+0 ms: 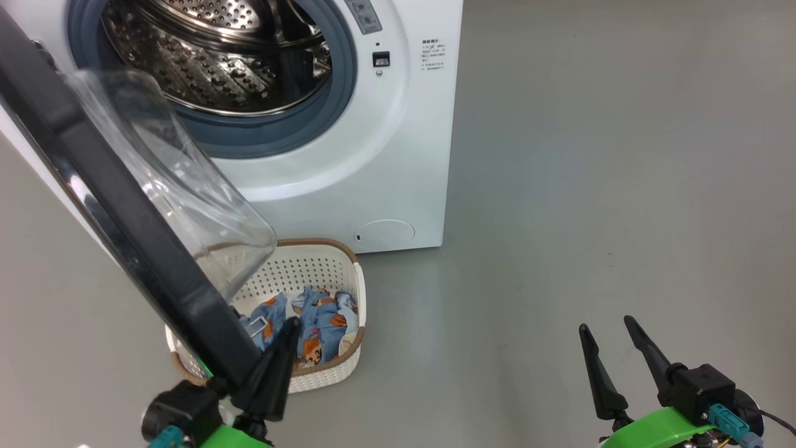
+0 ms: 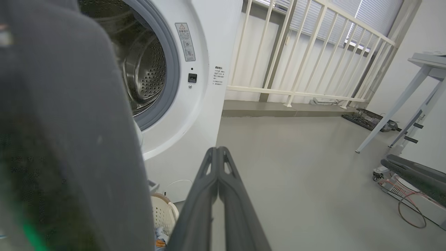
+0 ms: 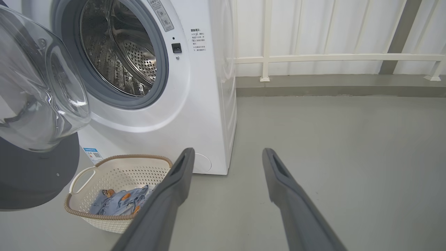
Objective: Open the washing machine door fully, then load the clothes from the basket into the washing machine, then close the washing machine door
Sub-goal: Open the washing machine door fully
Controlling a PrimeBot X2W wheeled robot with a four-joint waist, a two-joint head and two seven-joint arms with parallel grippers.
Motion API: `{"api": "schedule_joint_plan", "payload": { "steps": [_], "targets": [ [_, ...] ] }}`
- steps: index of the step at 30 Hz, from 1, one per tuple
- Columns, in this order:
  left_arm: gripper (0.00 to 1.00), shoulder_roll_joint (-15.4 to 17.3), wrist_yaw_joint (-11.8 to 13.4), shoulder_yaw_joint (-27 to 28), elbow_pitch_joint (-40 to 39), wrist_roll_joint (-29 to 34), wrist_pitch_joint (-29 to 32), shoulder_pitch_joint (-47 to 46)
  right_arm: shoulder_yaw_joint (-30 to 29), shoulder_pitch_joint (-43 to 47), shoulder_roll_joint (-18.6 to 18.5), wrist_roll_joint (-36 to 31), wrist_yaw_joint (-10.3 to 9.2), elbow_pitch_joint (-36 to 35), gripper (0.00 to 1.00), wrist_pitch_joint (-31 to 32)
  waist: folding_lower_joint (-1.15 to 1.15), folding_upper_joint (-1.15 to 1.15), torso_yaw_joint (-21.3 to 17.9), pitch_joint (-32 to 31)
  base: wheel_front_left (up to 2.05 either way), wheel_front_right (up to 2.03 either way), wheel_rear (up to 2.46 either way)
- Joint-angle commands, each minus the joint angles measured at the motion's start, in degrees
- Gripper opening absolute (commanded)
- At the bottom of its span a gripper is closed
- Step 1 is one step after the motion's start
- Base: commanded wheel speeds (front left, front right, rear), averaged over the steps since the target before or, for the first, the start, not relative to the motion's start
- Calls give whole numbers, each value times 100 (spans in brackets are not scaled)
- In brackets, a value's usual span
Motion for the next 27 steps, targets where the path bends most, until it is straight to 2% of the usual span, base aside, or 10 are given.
{"api": "schedule_joint_plan", "payload": {
  "steps": [1, 17, 27],
  "targets": [
    [0, 18, -17, 287, -102, -1, -29, -236, 107, -233, -17, 23, 51, -130, 100, -69, 0, 0, 5, 5, 0, 0, 0],
    [0, -131, -17, 764, 230, 114, -29, -67, 121, -240, -17, 139, 51, -77, 100, -69, 0, 0, 542, -16, 0, 0, 0],
    [0, -267, -17, 1533, 356, 205, -29, 86, 101, -207, -17, 138, 51, -41, 100, -69, 0, 0, 995, -43, 0, 0, 0]
  ]
}}
